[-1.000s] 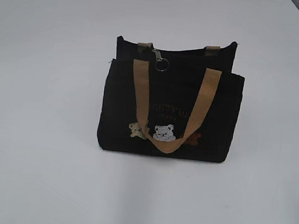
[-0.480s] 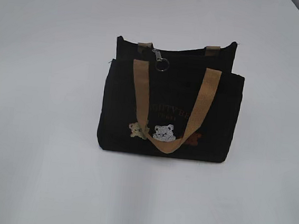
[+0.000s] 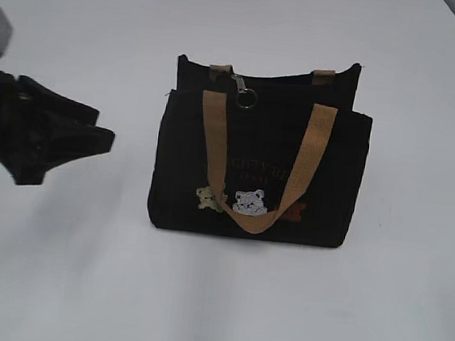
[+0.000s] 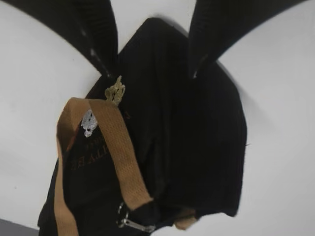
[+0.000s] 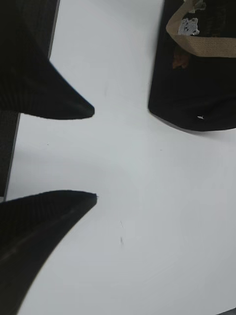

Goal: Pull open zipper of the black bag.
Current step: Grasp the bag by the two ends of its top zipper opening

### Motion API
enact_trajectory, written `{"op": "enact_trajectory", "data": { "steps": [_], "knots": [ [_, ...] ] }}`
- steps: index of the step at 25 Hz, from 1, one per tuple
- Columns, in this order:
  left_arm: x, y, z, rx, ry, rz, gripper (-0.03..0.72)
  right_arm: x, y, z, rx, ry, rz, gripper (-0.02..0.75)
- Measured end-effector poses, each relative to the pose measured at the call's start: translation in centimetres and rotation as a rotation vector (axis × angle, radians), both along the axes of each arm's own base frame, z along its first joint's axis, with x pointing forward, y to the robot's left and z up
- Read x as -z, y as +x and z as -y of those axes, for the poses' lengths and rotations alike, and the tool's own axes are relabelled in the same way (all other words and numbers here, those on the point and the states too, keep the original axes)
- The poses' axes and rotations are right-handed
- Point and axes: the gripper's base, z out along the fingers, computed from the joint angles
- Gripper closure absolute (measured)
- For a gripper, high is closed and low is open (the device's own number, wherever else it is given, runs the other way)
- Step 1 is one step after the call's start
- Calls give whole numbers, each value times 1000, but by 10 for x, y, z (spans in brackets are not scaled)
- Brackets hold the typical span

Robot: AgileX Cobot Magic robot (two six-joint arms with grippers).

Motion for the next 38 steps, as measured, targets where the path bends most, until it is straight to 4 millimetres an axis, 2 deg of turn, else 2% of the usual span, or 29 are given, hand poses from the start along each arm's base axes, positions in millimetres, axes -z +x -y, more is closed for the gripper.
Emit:
{"op": "enact_trajectory", "data": {
  "steps": [6, 13, 14, 15, 16, 18, 19, 23, 24, 26, 29, 33, 38],
  "knots": [
    [18, 43, 32, 101, 25, -31, 307, 0, 0, 0, -2, 3, 0, 366],
    [32, 68, 56, 157, 23, -52, 309, -3, 0, -9, -69, 72, 24, 366],
    [34, 70, 60, 169, 22, -56, 323, -5, 2, -12, -108, 82, 30, 366],
    [37, 74, 65, 180, 22, -60, 369, -10, 8, -15, -145, 89, 35, 366],
    [39, 77, 71, 194, 22, -61, 453, -15, 16, -19, -198, 98, 50, 366],
    [43, 82, 75, 201, 23, -64, 608, -29, 45, -26, -279, 159, 91, 366],
    [44, 84, 76, 199, 21, -66, 626, -34, 64, -28, -308, 169, 106, 366],
    [45, 84, 76, 198, 16, -71, 626, -40, 148, -37, -445, 230, 88, 366],
    [45, 84, 76, 197, 17, -71, 626, -36, 176, -41, -477, 225, 59, 366],
    [45, 84, 76, 198, 16, -71, 626, -30, 222, -54, -556, 167, 31, 366],
    [45, 84, 76, 198, 16, -71, 626, -22, 273, -82, -686, 50, 8, 366],
    [45, 84, 76, 199, 15, -71, 626, -8, 315, -117, -820, -98, -15, 395],
    [45, 84, 76, 198, 15, -71, 626, 14, 335, -149, -891, -219, -30, 428]
  ]
}}
